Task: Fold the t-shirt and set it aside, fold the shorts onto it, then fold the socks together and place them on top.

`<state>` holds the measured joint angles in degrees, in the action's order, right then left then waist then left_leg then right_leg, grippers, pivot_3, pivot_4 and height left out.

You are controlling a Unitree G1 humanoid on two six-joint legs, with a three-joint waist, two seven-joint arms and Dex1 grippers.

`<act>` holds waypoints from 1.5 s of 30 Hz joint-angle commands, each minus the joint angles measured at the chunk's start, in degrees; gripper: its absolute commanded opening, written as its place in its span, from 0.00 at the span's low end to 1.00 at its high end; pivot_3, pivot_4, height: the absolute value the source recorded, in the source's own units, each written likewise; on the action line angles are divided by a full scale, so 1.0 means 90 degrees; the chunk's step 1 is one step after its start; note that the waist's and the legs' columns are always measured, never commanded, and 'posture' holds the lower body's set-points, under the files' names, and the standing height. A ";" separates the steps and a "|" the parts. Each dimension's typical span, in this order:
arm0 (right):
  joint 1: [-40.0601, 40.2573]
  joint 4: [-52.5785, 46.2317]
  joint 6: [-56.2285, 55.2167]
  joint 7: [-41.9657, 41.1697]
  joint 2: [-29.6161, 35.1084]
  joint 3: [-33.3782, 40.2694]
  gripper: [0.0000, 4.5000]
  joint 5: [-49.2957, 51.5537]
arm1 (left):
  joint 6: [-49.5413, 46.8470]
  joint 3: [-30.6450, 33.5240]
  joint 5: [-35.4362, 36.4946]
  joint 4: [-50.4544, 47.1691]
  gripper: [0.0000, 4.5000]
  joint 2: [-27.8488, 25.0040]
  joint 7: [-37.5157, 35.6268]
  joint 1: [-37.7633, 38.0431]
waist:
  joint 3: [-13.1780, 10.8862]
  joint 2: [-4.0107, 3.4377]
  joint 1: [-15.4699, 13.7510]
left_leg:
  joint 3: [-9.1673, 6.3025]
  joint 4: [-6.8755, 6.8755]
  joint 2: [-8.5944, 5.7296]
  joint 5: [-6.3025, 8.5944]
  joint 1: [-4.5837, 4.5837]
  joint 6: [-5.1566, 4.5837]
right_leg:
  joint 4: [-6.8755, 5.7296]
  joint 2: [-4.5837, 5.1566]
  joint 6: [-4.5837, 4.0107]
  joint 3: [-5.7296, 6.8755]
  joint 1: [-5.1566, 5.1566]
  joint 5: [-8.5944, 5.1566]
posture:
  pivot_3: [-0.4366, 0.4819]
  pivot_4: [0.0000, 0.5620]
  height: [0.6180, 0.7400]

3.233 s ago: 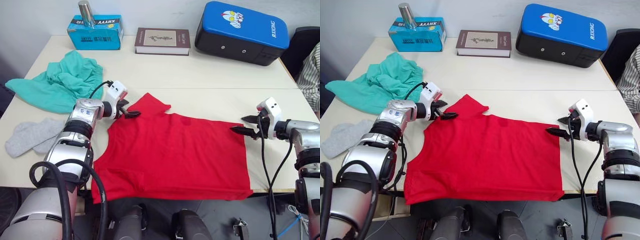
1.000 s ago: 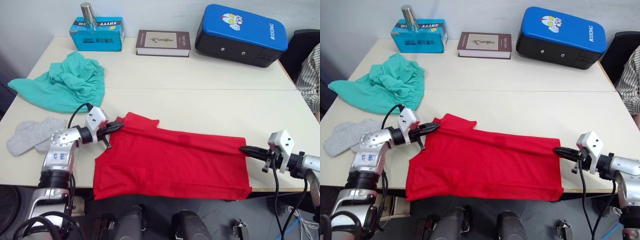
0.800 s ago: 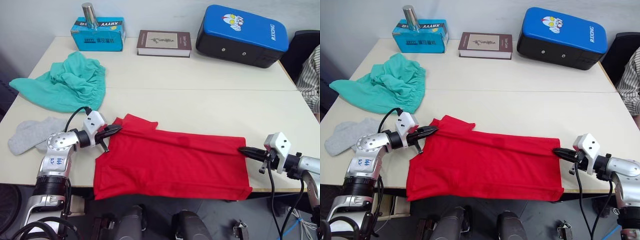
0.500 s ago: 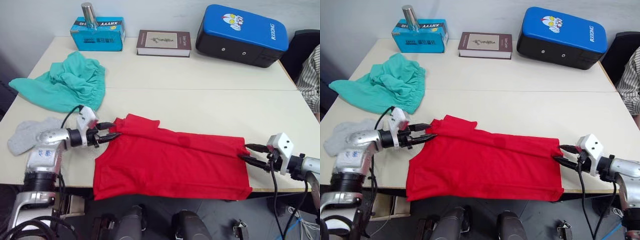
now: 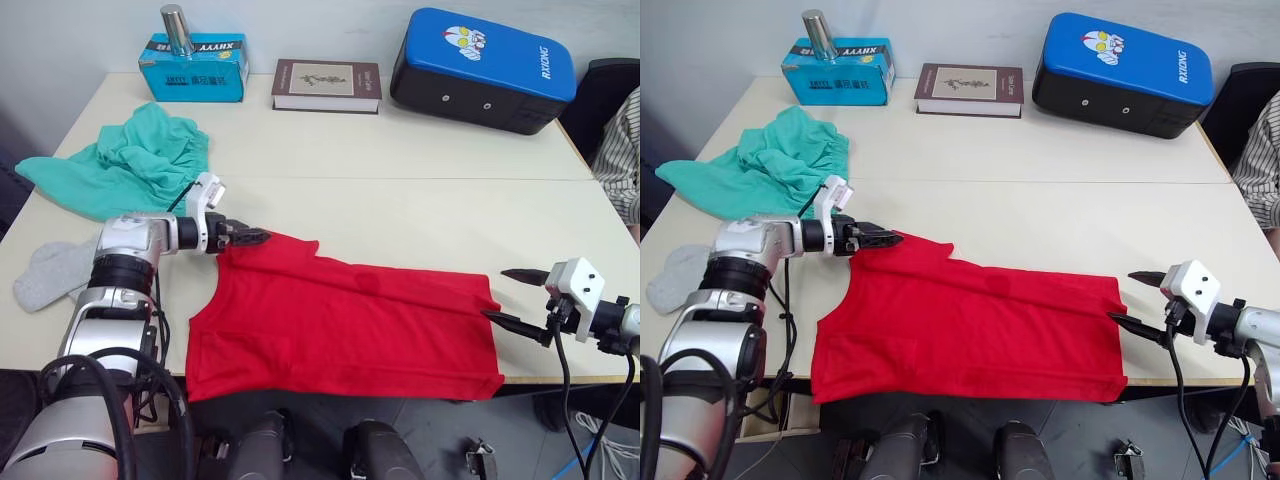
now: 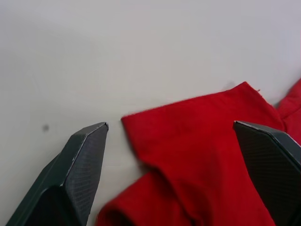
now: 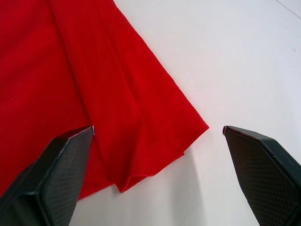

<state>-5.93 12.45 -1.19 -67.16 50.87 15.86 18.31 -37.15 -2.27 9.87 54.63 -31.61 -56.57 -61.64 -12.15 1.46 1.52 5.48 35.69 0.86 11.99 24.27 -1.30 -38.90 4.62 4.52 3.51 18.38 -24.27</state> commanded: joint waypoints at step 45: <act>0.0088 0.0335 -0.0039 -0.0274 0.0171 -0.0175 0.33 -0.0178 | 0.2411 0.0456 -0.0494 0.0475 0.00 0.0492 -0.0836 0.0157 | 0.0001 -0.0003 -0.0140 | -0.0020 0.0027 0.0000 0.0009 -0.0008 -0.0011 | 0.0037 0.0002 0.0000 0.0021 -0.0050 0.0000 | 0.48 0.27 1.00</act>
<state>-5.31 15.52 -1.26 -69.33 50.92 13.78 16.48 -16.23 1.20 4.58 60.99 -26.95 -63.88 -59.88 -12.14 1.43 0.26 5.30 35.94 0.86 12.06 24.20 -1.40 -38.57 4.64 4.52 3.71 17.93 -24.27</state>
